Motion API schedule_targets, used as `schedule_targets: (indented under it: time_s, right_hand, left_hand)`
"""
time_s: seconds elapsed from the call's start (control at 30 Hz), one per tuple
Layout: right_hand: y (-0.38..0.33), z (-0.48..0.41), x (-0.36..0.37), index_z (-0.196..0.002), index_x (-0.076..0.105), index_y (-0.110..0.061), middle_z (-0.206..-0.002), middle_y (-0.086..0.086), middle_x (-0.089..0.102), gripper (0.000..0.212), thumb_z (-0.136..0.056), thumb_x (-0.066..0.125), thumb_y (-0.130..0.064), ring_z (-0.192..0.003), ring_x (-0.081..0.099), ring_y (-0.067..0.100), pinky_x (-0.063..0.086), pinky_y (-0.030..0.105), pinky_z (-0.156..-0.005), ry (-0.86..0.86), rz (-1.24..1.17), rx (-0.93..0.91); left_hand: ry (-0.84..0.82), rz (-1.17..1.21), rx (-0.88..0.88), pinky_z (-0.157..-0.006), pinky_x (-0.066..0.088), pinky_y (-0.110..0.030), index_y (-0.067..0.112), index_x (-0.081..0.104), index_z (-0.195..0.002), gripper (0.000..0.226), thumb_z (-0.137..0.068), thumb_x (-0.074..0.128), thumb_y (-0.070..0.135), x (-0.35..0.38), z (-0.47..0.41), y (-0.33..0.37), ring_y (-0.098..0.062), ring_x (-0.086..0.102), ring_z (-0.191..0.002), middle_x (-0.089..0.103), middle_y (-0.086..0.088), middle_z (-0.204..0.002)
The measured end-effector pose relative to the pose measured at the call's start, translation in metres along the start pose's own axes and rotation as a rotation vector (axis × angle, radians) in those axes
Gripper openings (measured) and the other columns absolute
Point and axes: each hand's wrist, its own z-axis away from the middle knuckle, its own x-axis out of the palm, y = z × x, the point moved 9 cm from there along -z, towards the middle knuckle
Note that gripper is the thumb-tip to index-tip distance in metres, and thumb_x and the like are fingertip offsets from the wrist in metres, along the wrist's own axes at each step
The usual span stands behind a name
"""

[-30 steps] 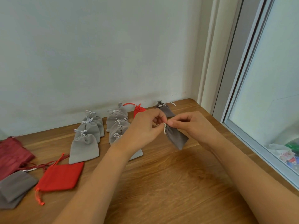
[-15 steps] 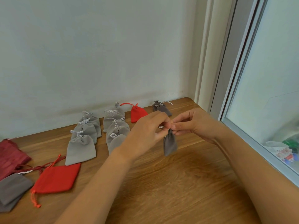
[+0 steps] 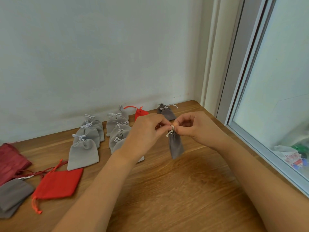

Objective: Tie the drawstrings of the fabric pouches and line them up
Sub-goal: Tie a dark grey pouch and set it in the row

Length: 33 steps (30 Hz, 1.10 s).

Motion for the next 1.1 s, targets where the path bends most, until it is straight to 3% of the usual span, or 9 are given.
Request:
schedule_targets:
  time_s: [0.13, 0.23, 0.47, 0.6, 0.73, 0.9, 0.97, 1.03, 1.1]
  right_hand:
    - [0.009, -0.002, -0.003, -0.075, 0.068, -0.014, -0.073, 0.001, 0.068, 0.011, -0.074, 0.073, -0.024, -0.063, 0.056, 0.003, 0.046, 0.020, -0.062, 0.020, 0.179, 0.024]
    - [0.013, -0.001, -0.001, -0.079, 0.067, -0.015, -0.074, 0.000, 0.067, 0.008, -0.078, 0.074, -0.019, -0.060, 0.052, -0.001, 0.043, 0.018, -0.058, 0.024, 0.268, 0.003]
    - [-0.001, 0.002, 0.003, -0.082, 0.064, -0.016, -0.074, -0.007, 0.062, 0.007, -0.082, 0.069, -0.011, -0.064, 0.053, -0.001, 0.044, 0.015, -0.061, 0.024, 0.321, -0.136]
    - [-0.013, 0.004, -0.003, -0.083, 0.061, -0.017, -0.076, -0.011, 0.058, 0.007, -0.083, 0.066, -0.012, -0.070, 0.052, 0.000, 0.042, 0.012, -0.065, 0.110, 0.342, -0.237]
    - [-0.007, 0.003, -0.016, -0.080, 0.059, -0.020, -0.078, -0.009, 0.058, 0.012, -0.084, 0.064, -0.010, -0.071, 0.052, 0.001, 0.042, 0.017, -0.063, 0.189, 0.279, -0.195]
    - [0.001, 0.002, -0.031, -0.080, 0.055, -0.016, -0.088, -0.002, 0.058, 0.009, -0.083, 0.062, -0.012, -0.081, 0.053, 0.009, 0.042, 0.021, -0.068, 0.359, 0.221, -0.099]
    - [0.006, 0.002, -0.031, -0.077, 0.054, -0.016, -0.086, 0.001, 0.057, 0.012, -0.083, 0.063, -0.010, -0.077, 0.052, 0.010, 0.038, 0.019, -0.065, 0.391, 0.205, -0.054]
    - [0.011, 0.000, -0.030, -0.075, 0.053, -0.017, -0.083, 0.000, 0.058, 0.015, -0.082, 0.064, -0.011, -0.073, 0.051, 0.008, 0.038, 0.017, -0.064, 0.393, 0.157, -0.012]
    - [0.016, -0.001, -0.030, -0.075, 0.054, -0.018, -0.081, -0.002, 0.059, 0.014, -0.083, 0.064, -0.013, -0.072, 0.052, 0.007, 0.039, 0.018, -0.064, 0.398, 0.093, 0.014]
  left_hand:
    - [-0.182, -0.082, -0.106, -0.075, 0.048, -0.025, 0.017, 0.072, -0.088, 0.008, -0.086, 0.070, 0.024, 0.015, 0.001, -0.005, -0.002, 0.059, -0.074, 0.065, 0.014, -0.076]
    - [-0.305, -0.043, -0.169, -0.072, 0.051, -0.022, 0.018, 0.069, -0.083, 0.006, -0.087, 0.068, 0.021, 0.023, 0.003, -0.007, 0.000, 0.061, -0.063, 0.064, 0.012, -0.067]
    - [-0.365, 0.327, -0.307, -0.061, 0.055, -0.021, 0.005, 0.068, -0.082, 0.006, -0.084, 0.071, 0.009, 0.027, 0.010, -0.006, -0.009, 0.065, -0.059, 0.067, -0.002, -0.068]
    - [-0.316, 0.501, -0.332, -0.056, 0.052, -0.018, 0.008, 0.067, -0.079, 0.006, -0.084, 0.069, 0.006, 0.021, 0.007, -0.008, -0.008, 0.063, -0.055, 0.066, -0.003, -0.064]
    - [-0.174, 0.547, -0.392, -0.055, 0.053, -0.019, 0.011, 0.067, -0.083, 0.005, -0.083, 0.072, 0.010, 0.023, 0.006, -0.020, -0.009, 0.064, -0.060, 0.067, -0.004, -0.072]
    - [-0.121, 0.332, -0.501, -0.075, 0.053, -0.026, 0.023, 0.061, -0.095, 0.042, -0.066, 0.084, 0.040, 0.033, 0.014, -0.033, -0.008, 0.063, -0.084, 0.066, 0.007, -0.093]
    - [-0.094, 0.270, -0.490, -0.074, 0.050, -0.022, 0.026, 0.060, -0.094, 0.035, -0.071, 0.081, 0.041, 0.040, 0.016, -0.026, -0.004, 0.062, -0.084, 0.066, 0.010, -0.092]
    - [-0.006, 0.214, -0.425, -0.067, 0.047, -0.019, 0.026, 0.063, -0.085, 0.015, -0.080, 0.076, 0.030, 0.037, 0.010, -0.018, 0.000, 0.060, -0.075, 0.066, 0.010, -0.081]
    - [0.051, 0.176, -0.369, -0.060, 0.042, -0.013, 0.026, 0.064, -0.076, 0.013, -0.084, 0.071, 0.019, 0.033, 0.001, -0.016, 0.003, 0.057, -0.064, 0.065, 0.010, -0.070]
